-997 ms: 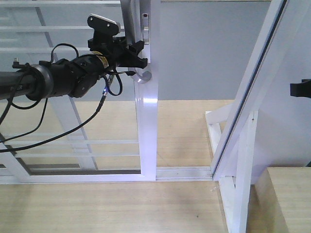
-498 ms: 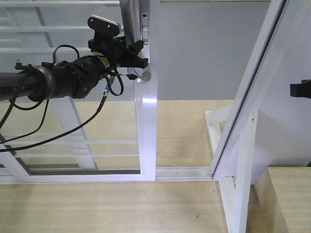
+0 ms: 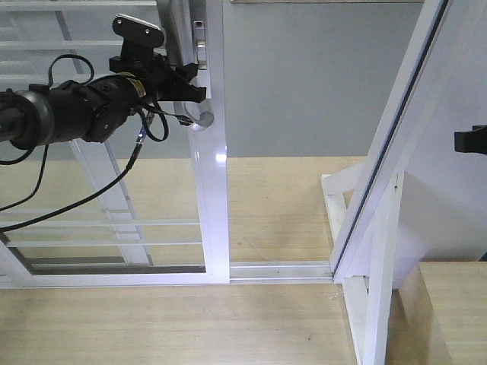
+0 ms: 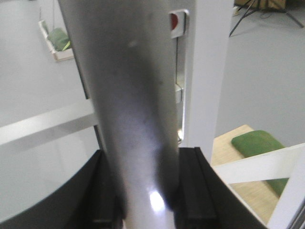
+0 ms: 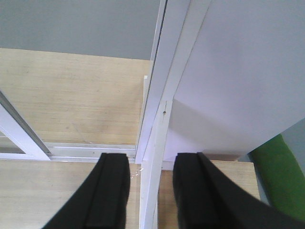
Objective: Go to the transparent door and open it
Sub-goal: 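Slide the door farther open with the left gripper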
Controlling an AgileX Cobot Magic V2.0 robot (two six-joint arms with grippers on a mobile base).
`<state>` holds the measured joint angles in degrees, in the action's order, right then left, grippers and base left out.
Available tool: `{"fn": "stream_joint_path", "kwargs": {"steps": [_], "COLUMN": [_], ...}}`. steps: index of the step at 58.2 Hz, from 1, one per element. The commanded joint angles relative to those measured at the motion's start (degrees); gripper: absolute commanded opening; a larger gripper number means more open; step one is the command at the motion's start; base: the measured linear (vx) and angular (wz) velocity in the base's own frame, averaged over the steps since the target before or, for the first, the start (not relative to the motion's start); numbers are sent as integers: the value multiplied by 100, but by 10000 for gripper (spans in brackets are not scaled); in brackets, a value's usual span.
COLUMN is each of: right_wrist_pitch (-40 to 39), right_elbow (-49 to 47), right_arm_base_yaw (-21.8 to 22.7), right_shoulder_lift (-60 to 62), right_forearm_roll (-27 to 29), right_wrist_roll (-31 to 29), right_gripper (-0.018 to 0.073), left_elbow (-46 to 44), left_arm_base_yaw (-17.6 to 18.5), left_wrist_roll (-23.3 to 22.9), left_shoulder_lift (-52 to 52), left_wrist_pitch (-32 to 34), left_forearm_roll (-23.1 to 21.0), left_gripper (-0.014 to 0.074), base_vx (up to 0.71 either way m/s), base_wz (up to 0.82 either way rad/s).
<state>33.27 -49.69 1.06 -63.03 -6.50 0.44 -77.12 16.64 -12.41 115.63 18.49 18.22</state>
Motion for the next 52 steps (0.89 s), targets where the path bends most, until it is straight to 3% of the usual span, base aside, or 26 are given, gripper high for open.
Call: {"fn": "stream_joint_path", "kwargs": {"steps": [1,29,52], "right_wrist_pitch": [-378,-378,-378], "right_elbow": [-166,-166,-166], "right_arm_base_yaw": [26,26,26], "right_shoulder_lift": [120,120,120], "right_forearm_roll": [-51,-57,-57], "right_wrist_roll": [-4,-4,-4], "right_gripper": [333,333,333], "left_elbow": [-347,-347,-347], "left_arm_base_yaw": [-410,-847,-1213], "left_wrist_roll": [15,14,179], "left_shoulder_lift": [-467,-479,-818], "left_wrist_pitch": [685,348,-302], "left_forearm_roll": [-655,-655,-630], "left_gripper": [5,177,190], "base_vx": [0,0,0], "base_wz": [0,1,0]}}
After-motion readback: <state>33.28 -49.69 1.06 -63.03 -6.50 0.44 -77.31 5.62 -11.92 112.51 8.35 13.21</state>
